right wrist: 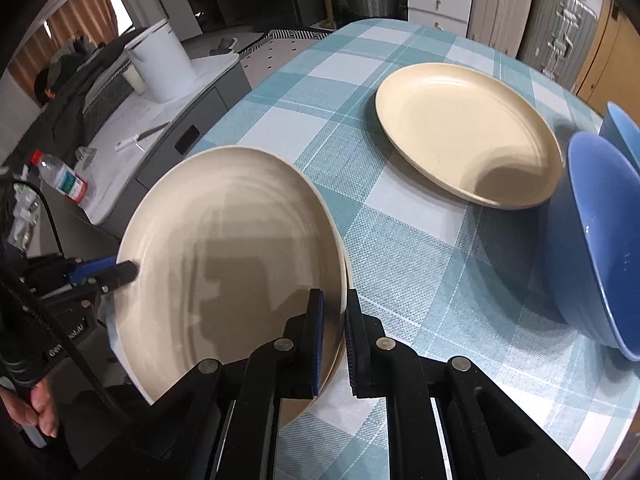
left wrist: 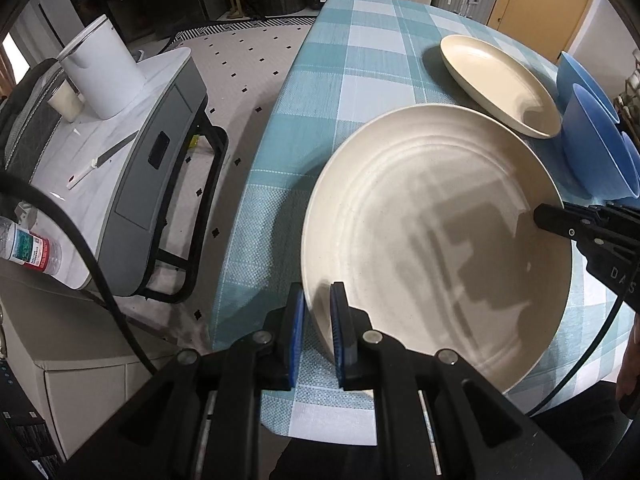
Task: Organize plates and bowls
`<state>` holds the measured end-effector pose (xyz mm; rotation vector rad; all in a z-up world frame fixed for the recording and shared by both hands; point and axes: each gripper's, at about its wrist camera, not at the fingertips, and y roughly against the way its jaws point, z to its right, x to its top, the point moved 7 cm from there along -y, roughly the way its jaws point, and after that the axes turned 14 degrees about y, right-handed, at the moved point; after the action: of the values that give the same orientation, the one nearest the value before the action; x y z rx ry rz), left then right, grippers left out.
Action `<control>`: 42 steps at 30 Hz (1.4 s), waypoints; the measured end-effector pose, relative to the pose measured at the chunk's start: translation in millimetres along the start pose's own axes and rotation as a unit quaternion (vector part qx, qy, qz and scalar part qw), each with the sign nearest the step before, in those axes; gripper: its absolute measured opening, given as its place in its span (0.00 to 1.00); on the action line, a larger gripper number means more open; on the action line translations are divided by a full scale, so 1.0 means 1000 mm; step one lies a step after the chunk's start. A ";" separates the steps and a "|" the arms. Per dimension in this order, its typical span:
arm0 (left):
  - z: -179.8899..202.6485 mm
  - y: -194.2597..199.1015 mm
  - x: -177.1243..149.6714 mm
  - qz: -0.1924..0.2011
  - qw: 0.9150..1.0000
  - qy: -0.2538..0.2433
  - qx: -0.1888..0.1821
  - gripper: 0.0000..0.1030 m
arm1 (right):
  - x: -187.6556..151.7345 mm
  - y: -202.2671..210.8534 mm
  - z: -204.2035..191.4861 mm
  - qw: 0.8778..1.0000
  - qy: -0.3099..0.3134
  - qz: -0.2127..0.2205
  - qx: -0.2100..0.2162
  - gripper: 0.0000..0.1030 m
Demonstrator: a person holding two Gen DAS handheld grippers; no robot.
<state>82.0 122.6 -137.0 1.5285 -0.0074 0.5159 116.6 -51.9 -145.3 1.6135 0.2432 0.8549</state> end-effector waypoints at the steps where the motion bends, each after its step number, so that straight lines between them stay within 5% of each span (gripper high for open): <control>1: 0.000 0.000 -0.001 0.000 1.000 -0.001 0.002 0.10 | 0.000 0.000 -0.002 1.000 0.006 0.001 -0.007 0.09; 10: 0.001 -0.001 -0.002 0.009 1.000 -0.009 0.012 0.10 | -0.006 -0.004 -0.009 0.998 0.048 -0.007 -0.048 0.12; 29: -0.001 -0.004 -0.003 0.007 1.000 0.009 -0.006 0.13 | -0.015 -0.009 -0.004 0.999 0.023 -0.002 -0.025 0.18; 32: -0.004 -0.004 -0.003 0.000 1.000 0.020 -0.023 0.13 | -0.016 0.000 -0.001 0.999 0.019 0.014 -0.040 0.29; 35: -0.007 0.001 -0.001 0.004 0.998 0.038 -0.044 0.13 | -0.017 0.013 0.003 0.999 -0.013 0.028 -0.029 0.63; 37: -0.013 0.006 0.002 0.017 0.998 0.052 -0.039 0.14 | -0.017 0.027 0.007 0.998 -0.035 0.054 -0.023 0.67; 40: -0.024 0.020 0.006 0.050 0.995 0.085 -0.030 0.29 | -0.015 0.048 0.009 0.995 -0.042 0.081 -0.032 0.72; 42: -0.024 0.035 0.008 0.083 0.992 0.092 -0.031 0.45 | -0.017 0.061 0.010 0.993 -0.052 0.097 -0.038 0.85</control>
<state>70.3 146.4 -102.9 1.4213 -0.0084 0.7817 92.9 -85.1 -95.3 1.6233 -0.0190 0.9138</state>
